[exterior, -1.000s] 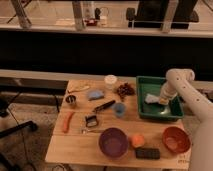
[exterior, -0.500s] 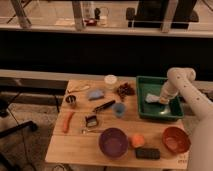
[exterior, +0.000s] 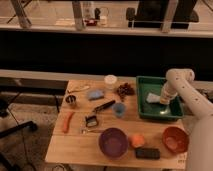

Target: Wipe tray with towel

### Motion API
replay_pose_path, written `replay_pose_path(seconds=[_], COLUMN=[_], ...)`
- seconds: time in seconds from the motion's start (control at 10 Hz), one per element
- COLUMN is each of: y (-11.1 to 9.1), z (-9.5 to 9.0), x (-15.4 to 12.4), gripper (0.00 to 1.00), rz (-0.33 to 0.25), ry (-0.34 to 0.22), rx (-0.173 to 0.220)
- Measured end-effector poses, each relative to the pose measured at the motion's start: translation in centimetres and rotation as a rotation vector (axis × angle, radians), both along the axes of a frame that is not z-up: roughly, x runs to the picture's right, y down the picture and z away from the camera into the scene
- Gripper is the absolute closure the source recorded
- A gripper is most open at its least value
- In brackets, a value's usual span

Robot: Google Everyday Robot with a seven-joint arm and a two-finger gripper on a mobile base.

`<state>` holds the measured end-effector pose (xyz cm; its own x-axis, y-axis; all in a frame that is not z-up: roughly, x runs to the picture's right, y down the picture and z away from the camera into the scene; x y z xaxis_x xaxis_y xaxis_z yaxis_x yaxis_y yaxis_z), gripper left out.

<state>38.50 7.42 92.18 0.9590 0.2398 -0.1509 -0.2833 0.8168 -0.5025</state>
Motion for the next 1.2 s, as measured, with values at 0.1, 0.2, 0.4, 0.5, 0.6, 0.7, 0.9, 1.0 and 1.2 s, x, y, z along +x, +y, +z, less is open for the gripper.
replay_pose_path(seconds=[0.1,0.2,0.4,0.5,0.6,0.7,0.9,1.0,1.2], y=[-0.2,-0.3,-1.0,-1.7,-2.3,-3.2,-4.3,-4.8,-5.6], z=[0.3,0.5,0.9,1.2,1.4,1.7,2.1,2.5,3.3], x=[0.1,0.3,0.8,0.7,0.8,0.8,0.8,1.0,0.6], gripper=[1.0,1.0,1.0,1.0,1.0,1.0,1.0,1.0,1.0], rz=[0.001,-0.001,-0.011,-0.019,-0.026,-0.036,-0.042,-0.041,-0.03], ry=[0.004,0.007,0.014,0.014,0.016,0.019,0.017,0.016,0.001], rx=[0.003,0.005,0.018,0.031,0.043,0.058,0.085,0.101,0.135])
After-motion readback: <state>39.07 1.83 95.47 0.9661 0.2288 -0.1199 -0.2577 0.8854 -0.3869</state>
